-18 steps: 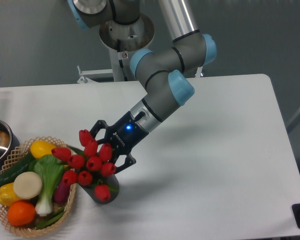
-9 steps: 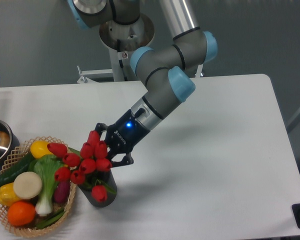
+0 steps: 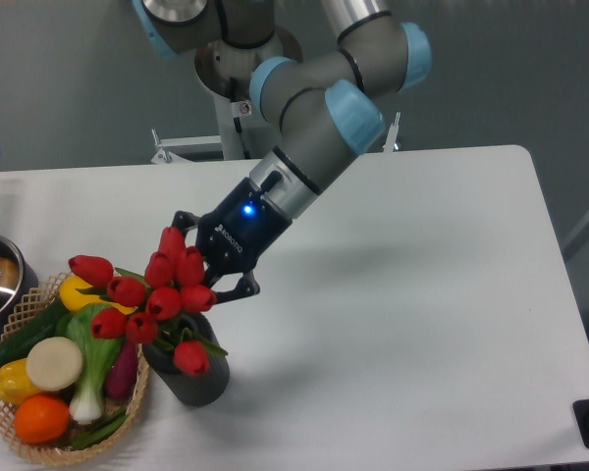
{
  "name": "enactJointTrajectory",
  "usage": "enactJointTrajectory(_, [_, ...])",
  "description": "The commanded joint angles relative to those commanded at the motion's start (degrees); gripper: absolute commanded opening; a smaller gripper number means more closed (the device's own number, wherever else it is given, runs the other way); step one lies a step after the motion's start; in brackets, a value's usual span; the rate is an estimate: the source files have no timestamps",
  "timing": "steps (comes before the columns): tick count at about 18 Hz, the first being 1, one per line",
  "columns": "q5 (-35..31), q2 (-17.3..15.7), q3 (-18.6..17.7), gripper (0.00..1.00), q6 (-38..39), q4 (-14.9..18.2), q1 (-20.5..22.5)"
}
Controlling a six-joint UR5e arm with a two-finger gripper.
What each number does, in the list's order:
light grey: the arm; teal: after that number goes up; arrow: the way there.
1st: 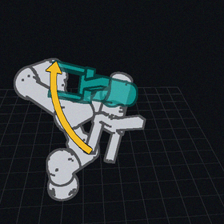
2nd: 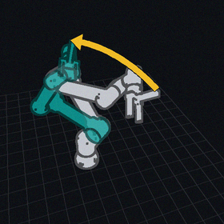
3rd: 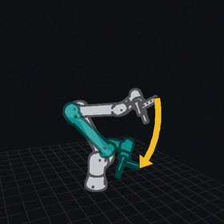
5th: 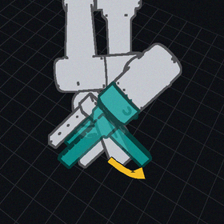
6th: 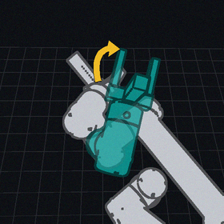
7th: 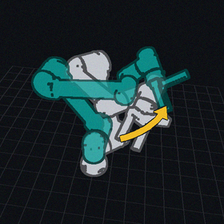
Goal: Pick up the flowers from the vase
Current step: 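Lift the gripped tulips up and out of the grey vase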
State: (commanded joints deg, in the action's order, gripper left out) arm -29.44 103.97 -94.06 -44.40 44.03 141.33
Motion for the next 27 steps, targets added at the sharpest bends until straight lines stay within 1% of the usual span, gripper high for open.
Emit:
enactJointTrajectory(2, [0.0, 0.09, 2.55, 0.0, 2.21, 0.0, 0.44])
enactJointTrajectory(4, [0.0, 0.09, 4.14, 0.0, 3.62, 0.0, 0.79])
enactJointTrajectory(8, [0.09, -0.35, 4.41, 0.0, 4.76, 0.0, 2.02])
enactJointTrajectory(11, [0.09, -1.4, 4.5, 0.0, 5.38, 0.0, 3.25])
enactJointTrajectory(14, [0.44, -2.81, 4.93, 0.0, 5.29, 0.0, 5.79])
enactJointTrajectory(18, [0.35, -3.07, 6.34, 0.0, 5.64, 0.0, 8.69])
enactJointTrajectory(21, [-1.22, -3.34, 6.69, 0.0, 4.94, 0.17, 10.01])
enactJointTrajectory(23, [-5.6, -4.04, 6.26, 0.0, 4.24, 0.09, 10.63])
enactJointTrajectory(25, [-13.41, -4.57, 5.73, 0.0, 1.44, 0.26, 10.72])
enactJointTrajectory(27, [-20.62, -5.53, 4.24, 0.0, -1.55, 0.35, 10.9])
